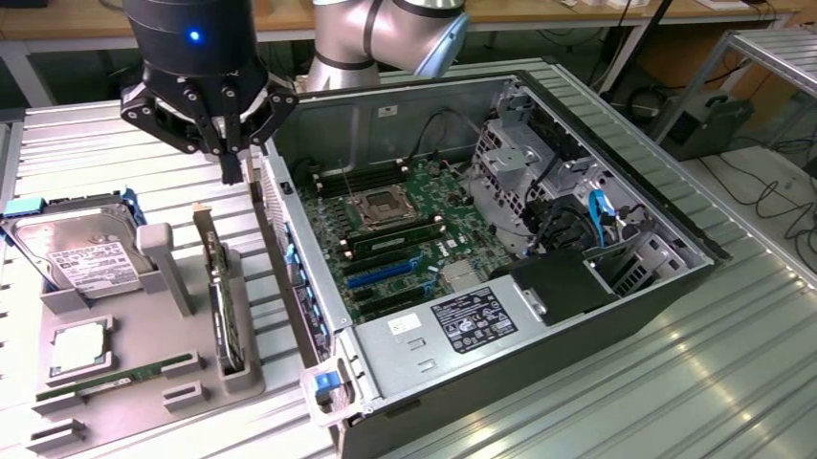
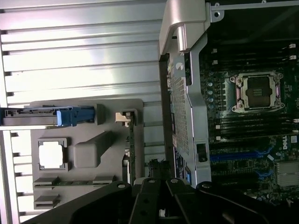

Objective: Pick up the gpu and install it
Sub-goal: 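Reach for the gpu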

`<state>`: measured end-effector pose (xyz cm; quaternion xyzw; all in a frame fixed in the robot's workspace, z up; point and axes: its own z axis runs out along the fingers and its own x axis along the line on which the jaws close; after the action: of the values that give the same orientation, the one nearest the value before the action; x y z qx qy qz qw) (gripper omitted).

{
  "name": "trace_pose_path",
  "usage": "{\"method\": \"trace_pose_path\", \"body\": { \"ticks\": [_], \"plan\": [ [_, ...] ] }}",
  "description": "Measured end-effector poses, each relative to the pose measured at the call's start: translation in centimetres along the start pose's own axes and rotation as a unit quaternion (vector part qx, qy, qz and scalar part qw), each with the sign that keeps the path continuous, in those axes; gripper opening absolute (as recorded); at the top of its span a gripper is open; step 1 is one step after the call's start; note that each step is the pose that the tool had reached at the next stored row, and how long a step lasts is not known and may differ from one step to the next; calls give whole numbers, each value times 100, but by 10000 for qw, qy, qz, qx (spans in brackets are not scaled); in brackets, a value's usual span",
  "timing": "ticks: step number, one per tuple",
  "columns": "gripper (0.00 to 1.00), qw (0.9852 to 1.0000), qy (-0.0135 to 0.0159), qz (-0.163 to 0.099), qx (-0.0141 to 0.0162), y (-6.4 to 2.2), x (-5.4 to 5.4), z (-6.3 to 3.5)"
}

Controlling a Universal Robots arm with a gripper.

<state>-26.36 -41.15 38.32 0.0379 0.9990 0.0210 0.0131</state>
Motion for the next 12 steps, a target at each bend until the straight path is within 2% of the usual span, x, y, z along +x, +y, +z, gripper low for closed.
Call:
{"method": "trace_pose_path", "body": {
  "ticks": [12],
  "plan": [
    [11, 10000, 0, 0, 1, -25, -2, 13]
  ]
}}
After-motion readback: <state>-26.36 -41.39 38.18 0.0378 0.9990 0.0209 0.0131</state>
